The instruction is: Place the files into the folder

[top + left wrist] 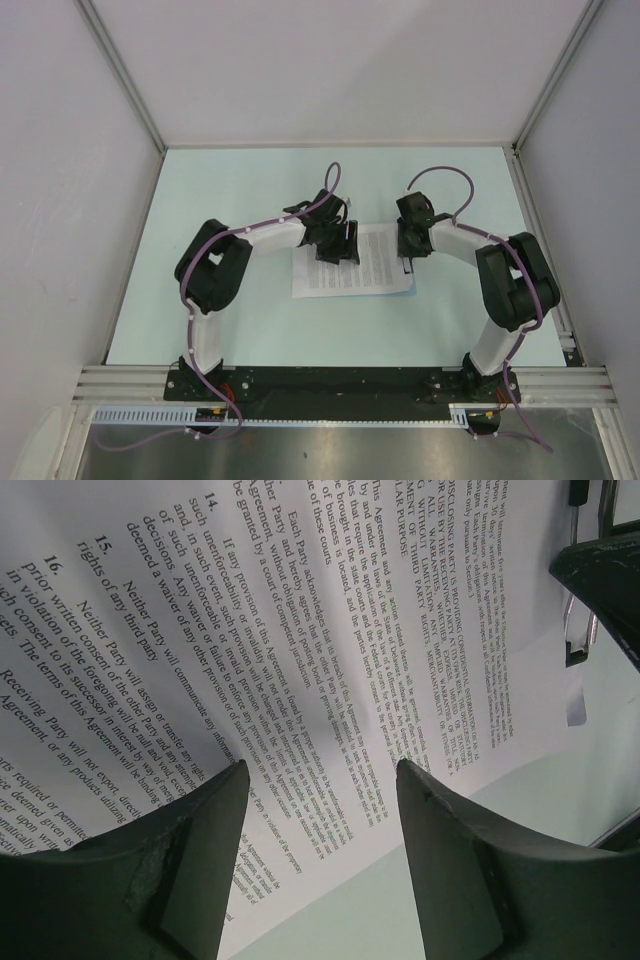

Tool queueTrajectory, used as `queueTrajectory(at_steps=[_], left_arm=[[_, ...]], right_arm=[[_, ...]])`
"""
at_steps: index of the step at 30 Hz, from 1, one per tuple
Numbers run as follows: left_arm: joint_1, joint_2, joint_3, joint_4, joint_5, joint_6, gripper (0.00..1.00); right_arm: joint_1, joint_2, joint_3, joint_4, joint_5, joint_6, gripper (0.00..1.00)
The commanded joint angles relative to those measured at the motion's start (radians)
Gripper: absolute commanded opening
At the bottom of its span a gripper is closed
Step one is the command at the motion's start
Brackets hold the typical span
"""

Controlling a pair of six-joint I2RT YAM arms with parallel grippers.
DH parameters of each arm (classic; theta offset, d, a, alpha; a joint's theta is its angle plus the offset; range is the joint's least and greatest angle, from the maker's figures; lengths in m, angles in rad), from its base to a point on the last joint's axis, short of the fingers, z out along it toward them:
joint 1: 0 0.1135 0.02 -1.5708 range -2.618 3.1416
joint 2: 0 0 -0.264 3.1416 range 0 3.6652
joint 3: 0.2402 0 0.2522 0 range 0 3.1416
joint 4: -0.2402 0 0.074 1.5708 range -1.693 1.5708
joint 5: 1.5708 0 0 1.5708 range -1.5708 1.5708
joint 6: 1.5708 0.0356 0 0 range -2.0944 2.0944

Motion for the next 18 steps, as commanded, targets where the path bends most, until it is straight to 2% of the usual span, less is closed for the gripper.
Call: queueTrajectory(at_steps=[1,2,4,5,11,18], left_arm=[[0.004,0.011,-0.011,-0.016,-0.02,0.018,0.68],[0.004,0.009,-0.013,-0.016,-0.022,0.018,0.68],[0.002,0.008,-0.016,-0.013,-0.022,0.018,0.68],[0.002,0.008,-0.017,-0.011,-0.022,0.017,0.68],[0.004,0.017,-0.02,-0.002,-0.008,0.012,0.67],[0.005,0.017,-0.023,-0.002,-0.01,0.012,0.67]], right_arm=[[0.0,0.057,-0.031,-0.024,-0.039,0.021,0.28],[-0.001,0.052,-0.03,-0.03,-0.035,0.021,0.37],[-0.001,0.035,-0.031,-0.043,-0.035,0.021,0.46],[-0.001,0.032,-0.031,-0.048,-0.036,0.018,0.48],[-0.009,-0.009,-0.031,-0.06,-0.073,0.01,0.49],[0.003,0.012,-0.031,-0.076,-0.049,0.008,0.43]])
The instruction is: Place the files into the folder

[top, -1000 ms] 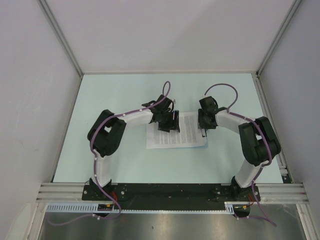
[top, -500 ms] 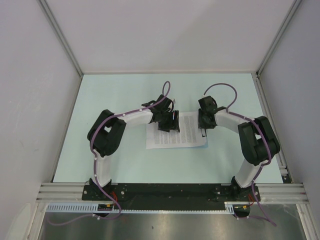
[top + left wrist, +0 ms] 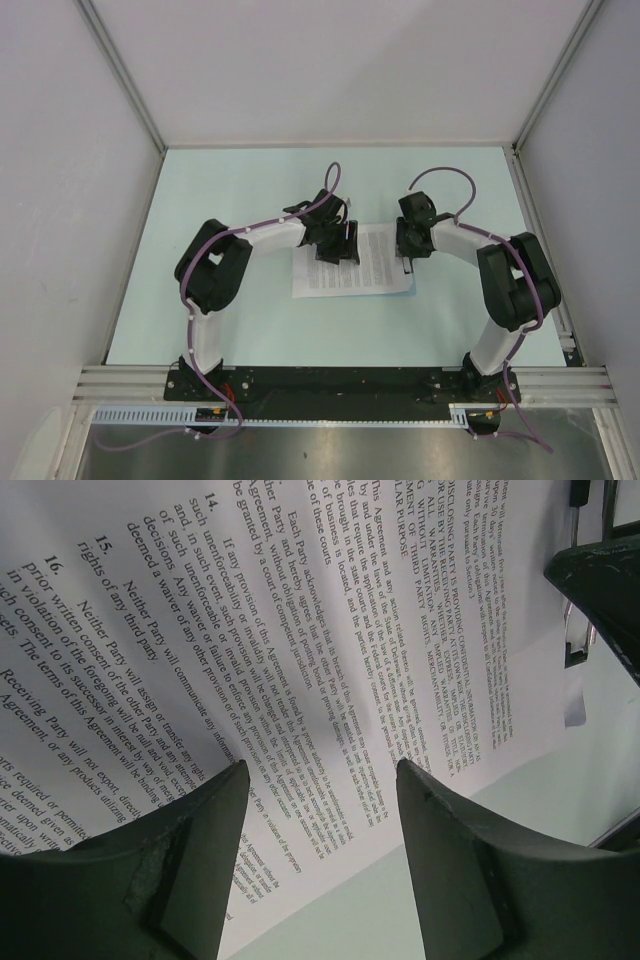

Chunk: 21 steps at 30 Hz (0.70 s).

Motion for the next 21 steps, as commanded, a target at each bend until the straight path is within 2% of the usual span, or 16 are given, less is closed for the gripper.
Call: queueTrajectory(at_steps=[1,4,6,7,9,11,17,21], left_arm=[[0.005,0.017,-0.024,-0.003,-0.01,0.013,0.67],[0.004,0.009,-0.023,-0.004,-0.01,0.013,0.67],[0.005,0.002,-0.02,-0.009,-0.016,0.016,0.69],[0.005,-0.006,-0.015,-0.015,-0.019,0.02,0.7],[0.005,-0.012,-0.008,-0.022,-0.028,0.025,0.72],[0.008,-0.011,-0.002,-0.032,-0.033,0.029,0.73],[0.028,0.034,-0.012,-0.03,-0.03,0.028,0.74],[0.028,0.066,-0.002,-0.041,-0.041,0.039,0.76]], right_arm=[[0.024,0.025,-0.029,-0.073,-0.003,0.005,0.43],[0.031,0.043,-0.029,-0.076,0.02,0.015,0.43],[0.033,0.062,-0.032,-0.07,0.032,0.019,0.37],[0.033,0.063,-0.034,-0.067,0.033,0.021,0.23],[0.036,0.059,-0.038,-0.054,0.041,0.025,0.1],[0.033,0.042,-0.042,-0.044,0.03,0.024,0.01],[-0.001,-0.017,-0.1,0.052,-0.069,-0.013,0.0],[-0.084,-0.041,-0.147,0.141,-0.3,-0.016,0.0]])
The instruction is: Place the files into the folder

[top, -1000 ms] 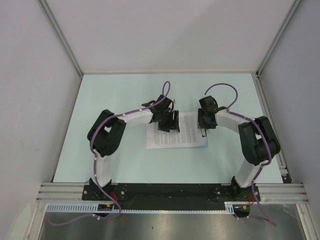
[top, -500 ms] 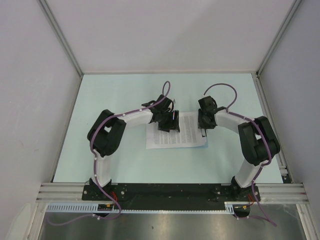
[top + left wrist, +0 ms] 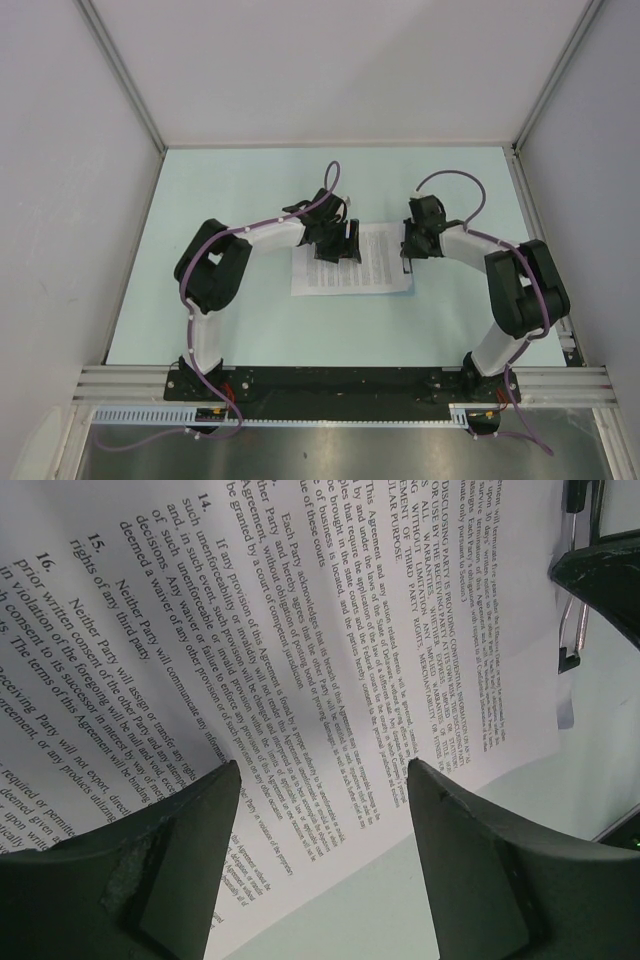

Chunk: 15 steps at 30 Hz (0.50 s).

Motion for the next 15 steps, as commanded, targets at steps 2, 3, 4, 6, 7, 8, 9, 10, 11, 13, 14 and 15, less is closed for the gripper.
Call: queueTrajectory(at_steps=[2,3,4,6,7,8,9,10,11,13,14,15], left_arm=[[0.014,0.073,0.0,-0.044,-0.036,0.03,0.76],[0.014,0.077,0.0,-0.043,-0.033,0.027,0.76],[0.014,0.079,0.001,-0.04,-0.03,0.026,0.76],[0.012,0.084,0.007,-0.043,-0.031,0.027,0.76],[0.014,0.085,0.012,-0.047,-0.033,0.03,0.76],[0.012,0.087,0.013,-0.049,-0.036,0.032,0.76],[0.012,0.088,0.015,-0.052,-0.041,0.033,0.76],[0.012,0.088,0.02,-0.058,-0.042,0.038,0.77],[0.014,0.085,0.018,-0.058,-0.041,0.039,0.77],[0.009,0.067,0.024,-0.064,-0.039,0.047,0.81],[0.009,0.058,0.03,-0.07,-0.039,0.049,0.83],[0.007,0.044,0.039,-0.076,-0.036,0.052,0.84]], right_arm=[[-0.071,0.007,-0.092,0.076,-0.321,0.009,0.0],[-0.082,0.007,-0.099,0.101,-0.372,0.021,0.0],[-0.094,0.008,-0.112,0.115,-0.393,0.024,0.0],[-0.102,0.013,-0.116,0.127,-0.412,0.024,0.0],[-0.109,0.013,-0.122,0.133,-0.42,0.024,0.0],[-0.12,0.011,-0.134,0.141,-0.436,0.029,0.0],[-0.125,0.007,-0.14,0.155,-0.447,0.032,0.0],[-0.129,0.005,-0.142,0.153,-0.446,0.029,0.0],[-0.13,0.008,-0.142,0.152,-0.446,0.027,0.0],[-0.134,0.013,-0.14,0.147,-0.435,0.026,0.0],[-0.137,0.013,-0.14,0.144,-0.421,0.026,0.0],[-0.137,0.013,-0.142,0.14,-0.414,0.024,0.0]])
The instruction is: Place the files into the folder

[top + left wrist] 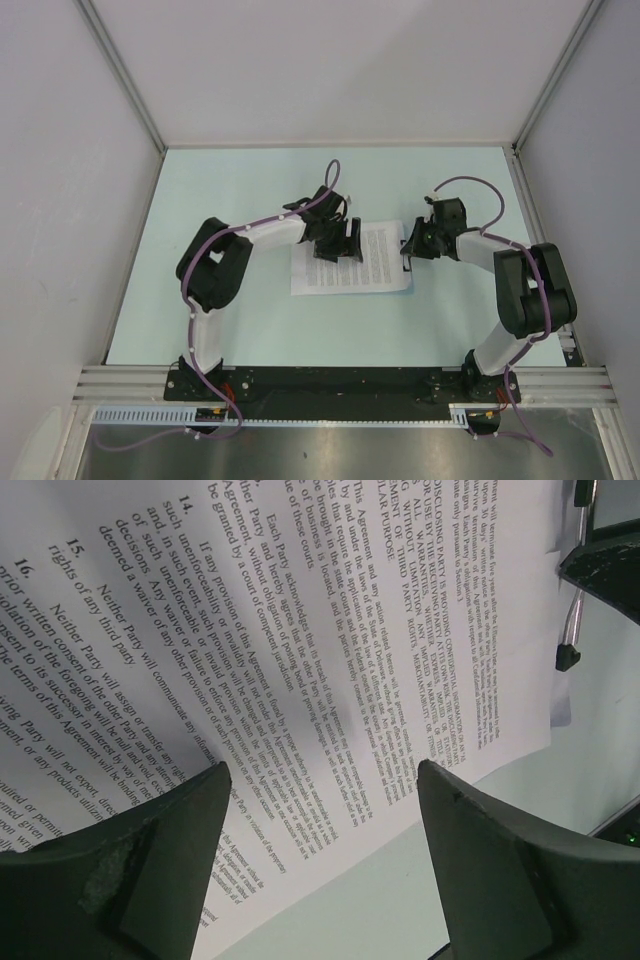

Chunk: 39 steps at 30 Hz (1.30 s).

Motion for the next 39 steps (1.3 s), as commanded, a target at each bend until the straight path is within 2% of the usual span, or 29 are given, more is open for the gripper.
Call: queueTrajectory(at_steps=[1,11,14,17,23,24,29,33,39], left_arm=[[0.001,0.014,0.011,-0.052,-0.041,0.052,0.88],[0.004,-0.175,0.141,-0.163,-0.015,0.075,0.98],[0.019,-0.247,0.107,-0.163,0.011,0.084,1.0],[0.04,-0.311,0.069,-0.207,-0.032,0.105,1.0],[0.184,-0.408,-0.097,-0.227,-0.087,0.109,1.0],[0.223,-0.411,-0.132,-0.227,-0.096,0.098,0.99],[0.27,-0.39,-0.206,-0.189,-0.129,0.095,0.99],[0.284,-0.281,-0.203,-0.152,-0.117,0.092,0.99],[0.28,-0.214,-0.186,-0.112,-0.074,0.073,0.99]], right_arm=[[0.016,0.042,-0.039,-0.038,-0.071,0.008,0.0],[0.016,0.042,-0.038,-0.06,-0.013,0.006,0.0],[0.016,0.045,-0.034,-0.054,-0.019,0.006,0.0],[0.018,0.043,-0.034,-0.054,-0.023,0.009,0.0],[0.015,0.049,-0.034,-0.052,-0.034,0.009,0.0],[0.013,0.049,-0.033,-0.052,-0.036,0.008,0.0],[0.007,0.055,-0.031,-0.044,-0.062,0.014,0.0],[-0.001,0.057,-0.031,-0.047,-0.071,0.011,0.0],[-0.011,0.057,-0.033,-0.051,-0.088,0.009,0.0]])
